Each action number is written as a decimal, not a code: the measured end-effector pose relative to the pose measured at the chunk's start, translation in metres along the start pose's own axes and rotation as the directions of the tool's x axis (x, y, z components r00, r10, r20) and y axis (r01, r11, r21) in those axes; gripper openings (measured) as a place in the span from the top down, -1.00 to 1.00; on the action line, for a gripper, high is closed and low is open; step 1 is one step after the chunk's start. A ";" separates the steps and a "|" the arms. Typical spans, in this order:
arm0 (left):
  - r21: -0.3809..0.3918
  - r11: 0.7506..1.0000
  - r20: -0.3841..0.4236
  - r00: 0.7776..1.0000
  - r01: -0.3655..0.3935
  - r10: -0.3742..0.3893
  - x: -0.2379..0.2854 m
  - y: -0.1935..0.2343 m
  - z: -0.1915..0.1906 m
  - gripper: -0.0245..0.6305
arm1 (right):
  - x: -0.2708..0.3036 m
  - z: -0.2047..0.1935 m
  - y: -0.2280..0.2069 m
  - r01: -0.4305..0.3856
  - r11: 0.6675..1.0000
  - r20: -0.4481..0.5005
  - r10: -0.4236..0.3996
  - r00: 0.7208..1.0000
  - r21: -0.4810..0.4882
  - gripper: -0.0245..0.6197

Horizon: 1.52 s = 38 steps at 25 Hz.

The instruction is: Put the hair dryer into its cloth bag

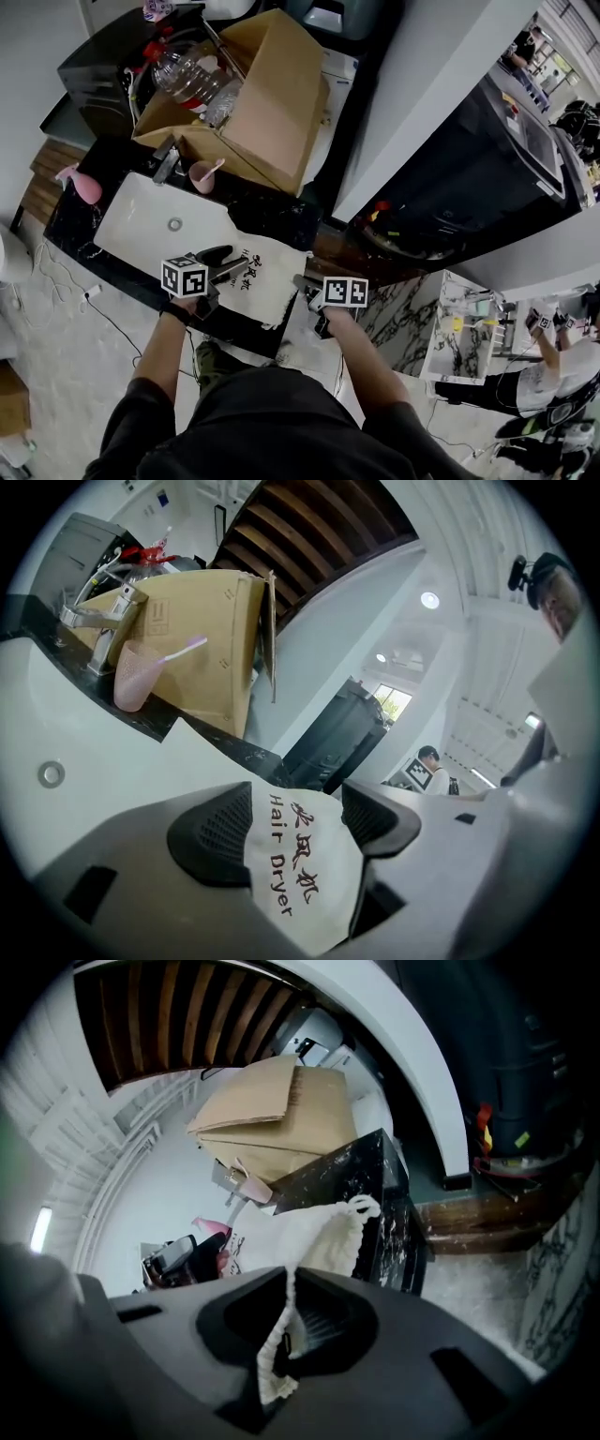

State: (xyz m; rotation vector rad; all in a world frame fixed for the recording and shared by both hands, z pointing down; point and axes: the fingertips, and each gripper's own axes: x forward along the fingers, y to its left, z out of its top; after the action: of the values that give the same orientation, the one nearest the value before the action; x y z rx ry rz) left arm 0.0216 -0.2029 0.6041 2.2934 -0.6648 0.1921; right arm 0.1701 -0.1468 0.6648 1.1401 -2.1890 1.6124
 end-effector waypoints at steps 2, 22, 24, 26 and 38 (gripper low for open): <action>0.022 1.000 -0.006 1.000 0.001 -0.001 -0.002 -0.002 0.000 0.01 | -0.004 0.002 0.002 0.067 0.990 0.025 -0.065 0.998 -0.125 0.78; 0.409 0.904 0.098 0.991 -0.122 0.090 -0.095 0.008 0.051 0.78 | -0.126 0.040 0.112 0.751 0.559 0.759 -0.300 0.578 -0.352 0.77; 0.444 0.883 0.131 0.986 -0.153 0.105 -0.104 0.007 0.060 0.89 | -0.136 0.039 0.124 0.770 0.551 0.790 -0.293 0.539 -0.321 0.82; 0.464 0.866 0.168 0.979 -0.185 0.118 -0.113 0.006 0.069 0.92 | -0.145 0.038 0.135 0.782 0.546 0.814 -0.280 0.508 -0.301 0.92; 0.461 0.848 0.267 0.952 -0.262 0.149 -0.141 0.007 0.091 0.92 | -0.159 0.035 0.165 0.801 0.535 0.858 -0.245 0.450 -0.267 0.92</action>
State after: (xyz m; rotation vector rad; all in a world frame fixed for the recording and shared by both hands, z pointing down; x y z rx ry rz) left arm -0.1073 -0.2124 0.4977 2.7571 -1.0862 0.2292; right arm 0.1776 -0.0857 0.4416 2.1763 -1.9955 -0.0565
